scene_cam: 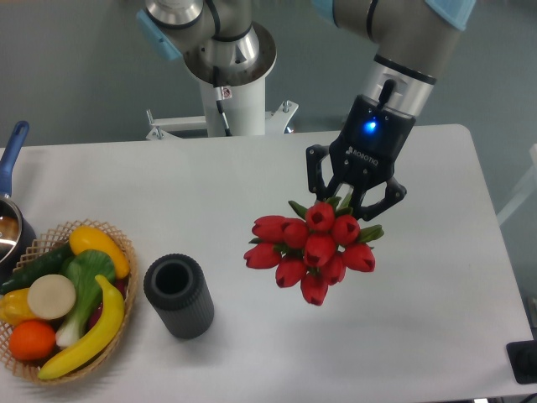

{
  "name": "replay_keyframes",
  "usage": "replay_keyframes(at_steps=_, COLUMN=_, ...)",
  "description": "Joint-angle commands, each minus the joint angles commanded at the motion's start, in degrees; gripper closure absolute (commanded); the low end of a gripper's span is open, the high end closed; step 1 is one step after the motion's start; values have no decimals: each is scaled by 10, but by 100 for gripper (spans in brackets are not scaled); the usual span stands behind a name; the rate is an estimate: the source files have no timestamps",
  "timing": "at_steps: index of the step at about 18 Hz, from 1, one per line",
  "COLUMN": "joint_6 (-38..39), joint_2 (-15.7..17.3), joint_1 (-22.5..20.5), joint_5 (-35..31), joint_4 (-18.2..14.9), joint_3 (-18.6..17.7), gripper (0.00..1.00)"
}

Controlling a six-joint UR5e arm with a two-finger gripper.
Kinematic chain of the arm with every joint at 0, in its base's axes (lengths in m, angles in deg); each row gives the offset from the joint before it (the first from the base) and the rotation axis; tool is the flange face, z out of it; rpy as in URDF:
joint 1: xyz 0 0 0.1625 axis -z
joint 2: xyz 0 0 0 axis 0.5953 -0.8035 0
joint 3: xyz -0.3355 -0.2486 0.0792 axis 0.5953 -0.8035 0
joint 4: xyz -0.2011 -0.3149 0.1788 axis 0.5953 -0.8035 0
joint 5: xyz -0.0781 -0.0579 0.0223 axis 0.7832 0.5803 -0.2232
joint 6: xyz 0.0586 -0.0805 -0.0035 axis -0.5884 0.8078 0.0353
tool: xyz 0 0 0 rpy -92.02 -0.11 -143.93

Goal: Insert the flowers into the vase
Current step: 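Hold the red tulip bunch and move it toward the grey vase, then swing the tulips over the vase, stems pointing into its opening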

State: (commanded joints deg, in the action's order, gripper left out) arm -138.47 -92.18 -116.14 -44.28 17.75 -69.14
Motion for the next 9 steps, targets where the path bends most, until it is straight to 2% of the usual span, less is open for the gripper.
replay_keyframes(at_steps=4, joint_6=8, joint_2=-11, joint_1=11, joint_5=69, joint_4=48, joint_3=1, gripper=67)
replay_keyframes(at_steps=9, joint_6=8, joint_2=-18, joint_1=44, joint_5=125, joint_4=57, joint_3=0, gripper=67)
